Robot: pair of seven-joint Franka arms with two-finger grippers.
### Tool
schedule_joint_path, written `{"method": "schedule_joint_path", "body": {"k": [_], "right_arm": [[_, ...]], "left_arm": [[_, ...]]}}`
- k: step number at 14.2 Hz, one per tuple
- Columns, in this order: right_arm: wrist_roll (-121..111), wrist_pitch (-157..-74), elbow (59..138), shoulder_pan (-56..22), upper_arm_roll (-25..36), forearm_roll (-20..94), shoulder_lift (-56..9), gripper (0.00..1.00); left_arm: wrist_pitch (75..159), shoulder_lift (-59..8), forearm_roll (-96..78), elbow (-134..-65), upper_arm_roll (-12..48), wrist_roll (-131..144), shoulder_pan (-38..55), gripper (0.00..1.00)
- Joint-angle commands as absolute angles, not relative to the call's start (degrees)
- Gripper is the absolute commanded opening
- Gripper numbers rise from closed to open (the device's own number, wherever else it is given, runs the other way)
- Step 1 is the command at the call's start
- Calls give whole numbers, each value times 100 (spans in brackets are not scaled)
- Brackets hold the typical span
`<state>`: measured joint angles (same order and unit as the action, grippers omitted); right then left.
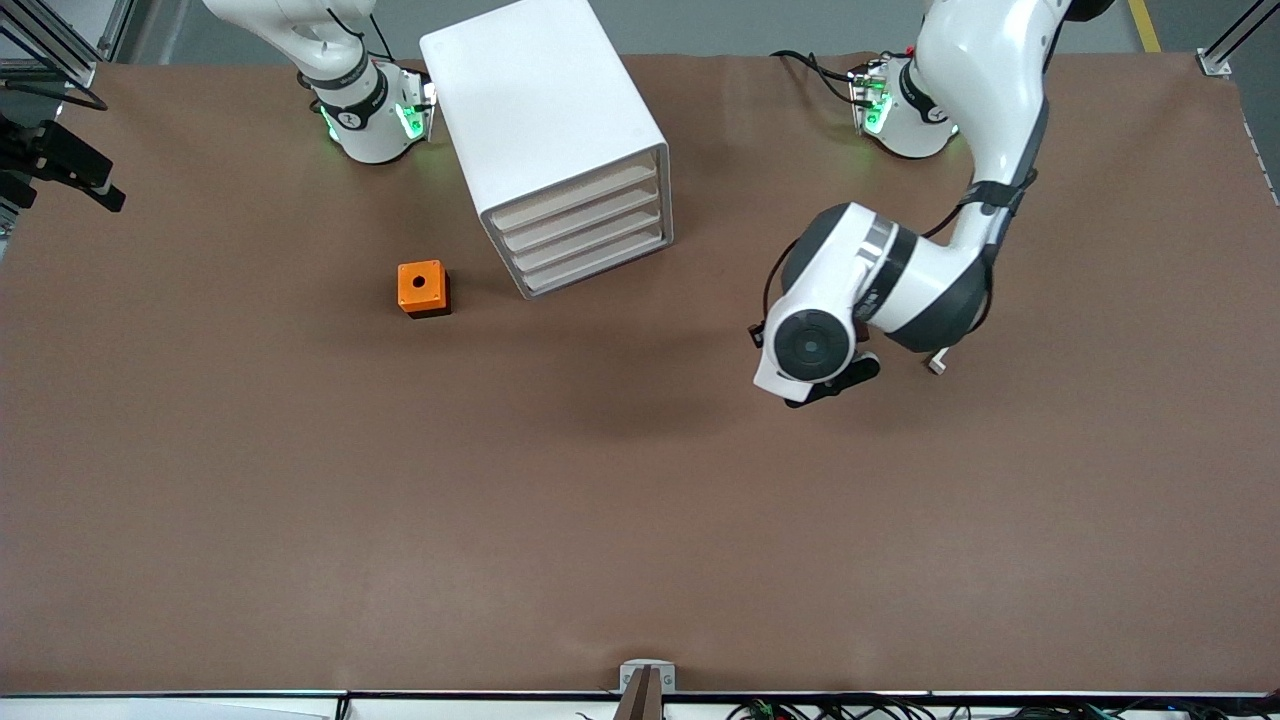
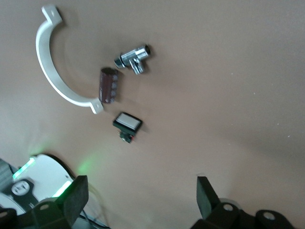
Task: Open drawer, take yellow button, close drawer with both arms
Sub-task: 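Move the left gripper toward the top drawer of the white cabinet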
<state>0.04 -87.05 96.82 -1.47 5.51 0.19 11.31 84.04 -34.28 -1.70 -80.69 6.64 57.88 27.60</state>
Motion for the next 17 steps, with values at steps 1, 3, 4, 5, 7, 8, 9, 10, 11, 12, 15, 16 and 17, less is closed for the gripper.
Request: {"method": "schedule_joint_path", "body": {"k": [1, 3, 4, 5, 7, 8, 9, 10, 11, 12, 15, 16, 17], "right_arm": [[-44, -8719, 9765, -176, 562, 35, 1239, 100], [-35, -8701, 9712, -176, 562, 35, 1222, 100], [-35, -8692, 9703, -176, 562, 35, 1222, 100], [-35, -8692, 9694, -176, 562, 35, 1222, 100], [-35, -8692, 9694, -167, 562, 26, 1213, 100], [-35, -8692, 9686, -167, 562, 26, 1213, 100], [-35, -8692, 9686, -167, 562, 26, 1213, 100], [-35, -8692, 9686, -167, 562, 26, 1213, 100], [-35, -8692, 9686, -167, 562, 35, 1204, 100], [-35, -8692, 9686, -167, 562, 35, 1204, 100], [-35, -8692, 9686, -167, 562, 26, 1204, 100], [-35, -8692, 9686, -167, 562, 35, 1204, 100], [-35, -8692, 9686, -167, 562, 35, 1195, 100]], "left_arm": [[8323, -3734, -237, -7700, 650, 6737, 3119, 100], [8332, -3858, -674, -7498, 650, 7319, 3199, 100], [8358, -3963, -1094, -7410, 650, 7600, 3199, 100], [8367, -4025, -1438, -7322, 642, 7890, 3199, 100], [8358, -4095, -2027, -7278, 642, 8514, 3208, 100], [8341, -4157, -2361, -7225, 642, 8917, 3208, 100], [8341, -4175, -2721, -7225, 633, 9365, 3199, 100], [8341, -4218, -3125, -7225, 624, 9839, 3199, 100], [8341, -4271, -3486, -7225, 615, 10322, 3191, 100], [8341, -4350, -3811, -7207, 624, 10875, 3190, 100], [8297, -4491, -4568, -7216, 615, 11670, 3182, 100], [8175, -4622, -4814, -7216, 615, 11898, 3182, 99], [8061, -4675, -4999, -7216, 633, 12100, 3190, 99]]}}
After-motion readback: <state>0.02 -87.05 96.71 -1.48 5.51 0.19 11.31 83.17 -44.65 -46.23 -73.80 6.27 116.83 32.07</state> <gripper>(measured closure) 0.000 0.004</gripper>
